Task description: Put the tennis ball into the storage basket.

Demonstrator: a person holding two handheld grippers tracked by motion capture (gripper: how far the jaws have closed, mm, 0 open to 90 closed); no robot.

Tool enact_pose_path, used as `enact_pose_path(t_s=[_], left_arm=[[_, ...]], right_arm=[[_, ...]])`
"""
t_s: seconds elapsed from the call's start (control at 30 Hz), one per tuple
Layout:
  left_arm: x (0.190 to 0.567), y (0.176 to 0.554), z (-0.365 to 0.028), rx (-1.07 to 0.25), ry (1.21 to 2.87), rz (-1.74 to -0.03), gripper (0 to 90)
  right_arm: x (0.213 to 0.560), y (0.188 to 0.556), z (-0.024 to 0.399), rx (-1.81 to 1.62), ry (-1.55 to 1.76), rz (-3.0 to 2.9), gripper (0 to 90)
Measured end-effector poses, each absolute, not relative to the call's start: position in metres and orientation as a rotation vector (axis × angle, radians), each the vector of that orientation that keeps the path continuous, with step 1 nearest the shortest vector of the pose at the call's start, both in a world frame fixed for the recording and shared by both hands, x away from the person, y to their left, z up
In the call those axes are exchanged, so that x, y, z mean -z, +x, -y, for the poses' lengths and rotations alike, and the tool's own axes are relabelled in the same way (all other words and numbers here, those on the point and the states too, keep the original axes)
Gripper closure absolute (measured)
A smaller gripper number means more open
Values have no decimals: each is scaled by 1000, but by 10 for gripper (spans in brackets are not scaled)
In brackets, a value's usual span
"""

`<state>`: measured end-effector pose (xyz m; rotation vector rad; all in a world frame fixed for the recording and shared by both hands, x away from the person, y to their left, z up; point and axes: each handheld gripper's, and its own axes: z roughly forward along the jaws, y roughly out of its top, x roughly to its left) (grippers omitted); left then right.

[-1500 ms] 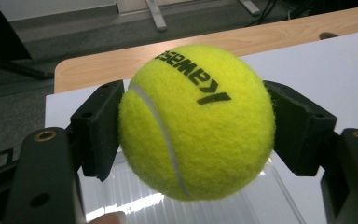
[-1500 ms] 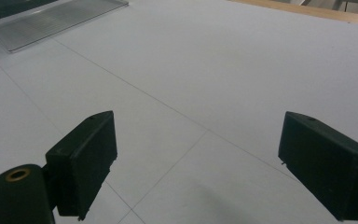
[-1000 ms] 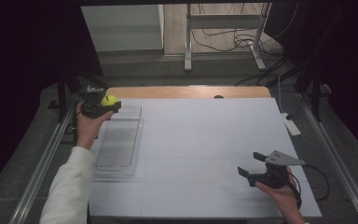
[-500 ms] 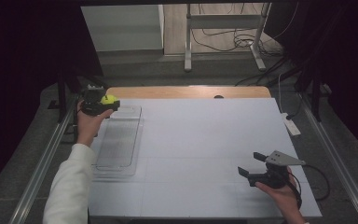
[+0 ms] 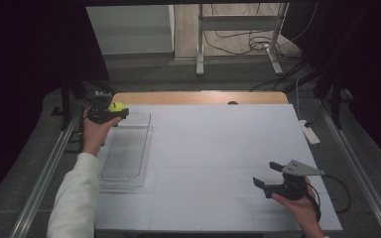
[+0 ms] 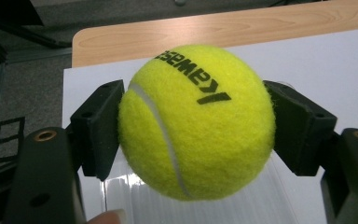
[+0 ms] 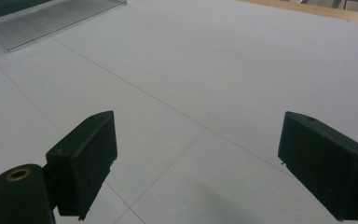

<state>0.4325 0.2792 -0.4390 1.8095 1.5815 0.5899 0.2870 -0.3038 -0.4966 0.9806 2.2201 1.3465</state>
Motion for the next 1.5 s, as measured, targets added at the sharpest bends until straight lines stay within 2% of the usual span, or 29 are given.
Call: enact_pose_path(t_s=[1.5], left_arm=[[459,436,-279,-538,1890,-1643,264]], right_arm=[[497,287,303,-1337,979,-2227,121]])
